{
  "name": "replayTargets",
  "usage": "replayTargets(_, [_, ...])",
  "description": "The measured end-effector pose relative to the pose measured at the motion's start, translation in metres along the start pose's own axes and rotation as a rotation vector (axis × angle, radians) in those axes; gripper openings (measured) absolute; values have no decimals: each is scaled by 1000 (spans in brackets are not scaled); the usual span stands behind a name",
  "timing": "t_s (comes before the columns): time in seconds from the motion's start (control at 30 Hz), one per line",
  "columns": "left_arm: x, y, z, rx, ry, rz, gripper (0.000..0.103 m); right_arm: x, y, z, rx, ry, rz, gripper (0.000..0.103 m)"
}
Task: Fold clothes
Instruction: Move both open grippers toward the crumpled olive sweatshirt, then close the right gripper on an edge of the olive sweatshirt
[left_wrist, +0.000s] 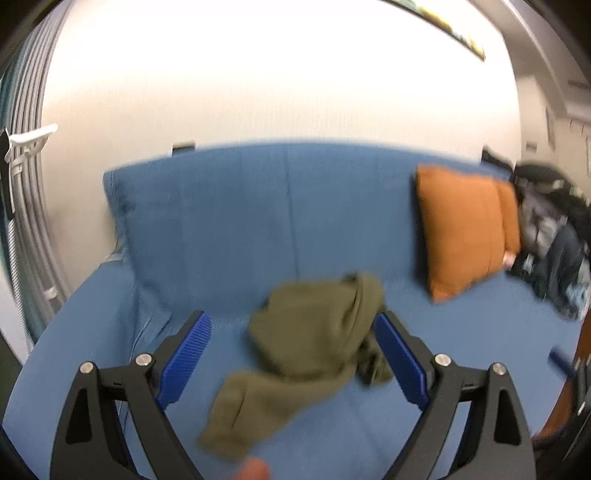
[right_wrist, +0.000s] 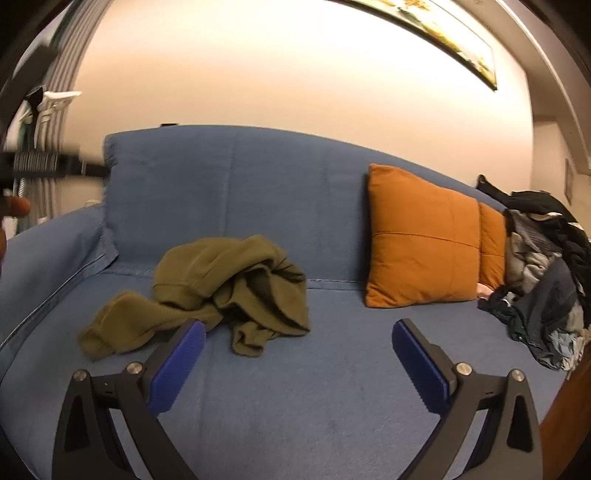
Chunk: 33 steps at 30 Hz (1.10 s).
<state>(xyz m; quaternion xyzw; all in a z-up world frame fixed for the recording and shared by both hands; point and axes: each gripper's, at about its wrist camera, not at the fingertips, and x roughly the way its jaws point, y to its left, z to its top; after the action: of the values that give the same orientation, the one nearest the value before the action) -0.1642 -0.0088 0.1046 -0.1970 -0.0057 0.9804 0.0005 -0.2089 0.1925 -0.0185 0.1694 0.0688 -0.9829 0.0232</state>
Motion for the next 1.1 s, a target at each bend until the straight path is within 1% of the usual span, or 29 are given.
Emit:
replayTargets(0.03, [6,3,8,-22,-9,-12,91,3,-3,3,9,3,3,103])
replayTargets(0.1, [26,13,14,-73,-9,-12,91,12,-10,8,37,15,19,103])
replayTargets(0.2, [57,39,-1,-142,-13,82,91,35,-27,20,121,70,28,103])
replayTargets(0.3, [101,76,-20,-268,135,127,89,58,-44,49,241,69,12,103])
replayTargets(0.33, [114,86,-24,-300,179,132,85,66,-50,58,281,69,7,103])
replayTargets(0.37, [124,91,-27,-313,203,135,82,74,-55,67,316,72,9,103])
replayTargets(0.4, [133,96,-30,-324,226,135,78,86,-58,75,339,80,30,103])
replayTargets(0.47, [147,98,-41,-321,270,100,77,110,-62,87,379,95,77,103])
replayTargets(0.53, [157,91,-49,-285,320,66,74,131,-59,82,381,112,141,103])
replayTargets(0.57, [162,87,-53,-269,345,50,74,140,-53,75,369,134,153,103])
replayTargets(0.6, [167,84,-58,-271,370,23,74,154,-47,67,371,181,166,100])
replayTargets(0.63, [175,82,-66,-290,403,-15,74,169,-43,60,382,227,187,98])
replayTargets(0.67, [181,80,-73,-312,429,-36,74,183,-40,55,419,268,232,96])
replayTargets(0.73, [193,77,-86,-353,480,-74,73,203,-37,48,494,319,331,96])
replayTargets(0.77, [199,75,-92,-363,500,-75,73,210,-34,44,522,337,370,96])
replayTargets(0.8, [204,75,-96,-377,516,-76,73,215,-29,40,530,347,389,96])
replayTargets(0.9, [217,83,-102,-458,526,-75,72,227,-20,29,528,373,434,96])
replayTargets(1.0, [217,85,-98,-517,512,-50,72,243,-8,17,538,405,478,96])
replayTargets(1.1, [214,84,-92,-456,475,-28,72,263,10,6,555,458,495,96])
